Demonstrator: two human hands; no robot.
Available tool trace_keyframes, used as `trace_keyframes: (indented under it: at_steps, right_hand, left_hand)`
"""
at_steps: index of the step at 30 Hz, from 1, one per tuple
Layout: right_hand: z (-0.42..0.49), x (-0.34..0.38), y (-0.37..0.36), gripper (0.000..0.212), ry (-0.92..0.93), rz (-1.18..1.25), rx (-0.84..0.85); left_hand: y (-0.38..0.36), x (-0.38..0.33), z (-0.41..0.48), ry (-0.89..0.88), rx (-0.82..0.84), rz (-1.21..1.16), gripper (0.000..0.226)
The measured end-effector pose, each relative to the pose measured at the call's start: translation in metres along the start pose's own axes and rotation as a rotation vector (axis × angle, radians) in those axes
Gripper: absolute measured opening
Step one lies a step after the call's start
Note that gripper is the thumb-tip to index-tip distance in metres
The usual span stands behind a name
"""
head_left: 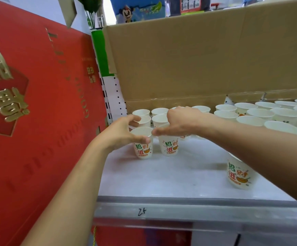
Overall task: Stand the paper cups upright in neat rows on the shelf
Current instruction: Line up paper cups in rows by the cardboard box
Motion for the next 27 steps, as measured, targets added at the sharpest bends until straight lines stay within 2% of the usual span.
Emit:
trace_keyframes:
  at_steps: [4,6,9,19,24,27]
  right_hand:
    - [-0.004,-0.007,0.007,0.068,-0.038,0.128,0.079]
    - [-0.003,-0.01,0.005,0.06,-0.034,0.166,0.113]
    - [0.004,-0.01,-0.005,0.047,-0.031,0.205,0.063]
    - [0.007,-0.003,-0.013,0.057,-0.048,0.188,-0.08]
    - [0.004,-0.008,-0.013,0.056,-0.062,0.237,-0.079]
    - [0.002,-0.012,-0.013,0.052,-0.009,0.276,-0.051]
  left_hand:
    - [0.002,0.012,0.003,0.006,-0.048,-0.052,0.088]
    - [0.0,0.016,0.005,-0.003,-0.065,-0.066,0.087]
    - [0.0,0.02,0.008,-0.015,-0.066,-0.085,0.081]
    - [0.004,0.024,0.018,-0.01,-0.053,-0.07,0.07]
    - [0.001,0.025,0.016,0.005,-0.072,-0.022,0.081]
    - [-0.008,0.024,0.01,0.018,-0.115,0.015,0.091]
Point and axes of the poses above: each hand's wrist, its own z-axis towards the middle knuckle, its own y-axis out of the back of the hand, x = y × z, the point moved 2 cm from there along z, towards the middle knuckle, and after that the axes turned 3 degrees about z, right-handed, at the moved point
